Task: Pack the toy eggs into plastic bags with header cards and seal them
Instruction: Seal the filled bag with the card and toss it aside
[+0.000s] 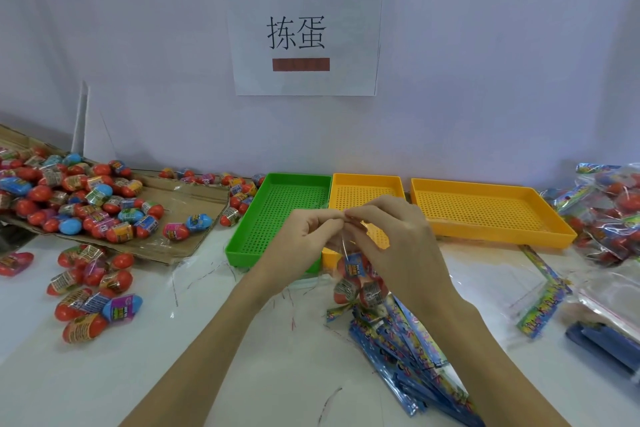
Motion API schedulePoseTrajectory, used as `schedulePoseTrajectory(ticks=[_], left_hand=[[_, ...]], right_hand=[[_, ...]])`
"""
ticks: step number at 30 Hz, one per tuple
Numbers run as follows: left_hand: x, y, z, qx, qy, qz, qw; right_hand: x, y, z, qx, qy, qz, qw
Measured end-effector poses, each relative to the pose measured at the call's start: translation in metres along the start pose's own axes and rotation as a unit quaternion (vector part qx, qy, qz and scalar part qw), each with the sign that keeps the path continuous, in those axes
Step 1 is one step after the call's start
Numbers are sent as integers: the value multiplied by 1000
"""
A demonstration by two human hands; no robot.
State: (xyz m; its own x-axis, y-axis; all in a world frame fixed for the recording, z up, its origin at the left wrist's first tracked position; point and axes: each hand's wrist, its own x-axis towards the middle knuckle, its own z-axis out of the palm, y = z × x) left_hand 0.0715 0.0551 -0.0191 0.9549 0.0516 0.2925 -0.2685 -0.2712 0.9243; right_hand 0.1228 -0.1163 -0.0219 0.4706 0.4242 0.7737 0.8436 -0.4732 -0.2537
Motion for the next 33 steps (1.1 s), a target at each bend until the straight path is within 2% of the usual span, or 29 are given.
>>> schedulePoseTrajectory(ticks=[3, 7, 19, 26, 30, 33], left_hand=[[0, -1, -2, 62, -3, 24, 998], [-1, 2, -4, 63, -2, 43, 997], [-1, -1, -3, 52, -19, 29, 998], [-1, -5, 0, 117, 12, 46, 992], [0, -4, 0, 69, 1, 25, 997], [2, -4, -1, 19, 8, -9, 1000]], right_hand=[[1, 1, -2, 17, -6, -21, 1000], [2, -1, -3, 56, -15, -10, 998], [3, 3, -6, 145, -56, 54, 986], [5, 4, -8, 181, -54, 111, 976], [4, 3, -7, 162, -70, 97, 980], [3, 2, -5, 176, -76, 118, 974]])
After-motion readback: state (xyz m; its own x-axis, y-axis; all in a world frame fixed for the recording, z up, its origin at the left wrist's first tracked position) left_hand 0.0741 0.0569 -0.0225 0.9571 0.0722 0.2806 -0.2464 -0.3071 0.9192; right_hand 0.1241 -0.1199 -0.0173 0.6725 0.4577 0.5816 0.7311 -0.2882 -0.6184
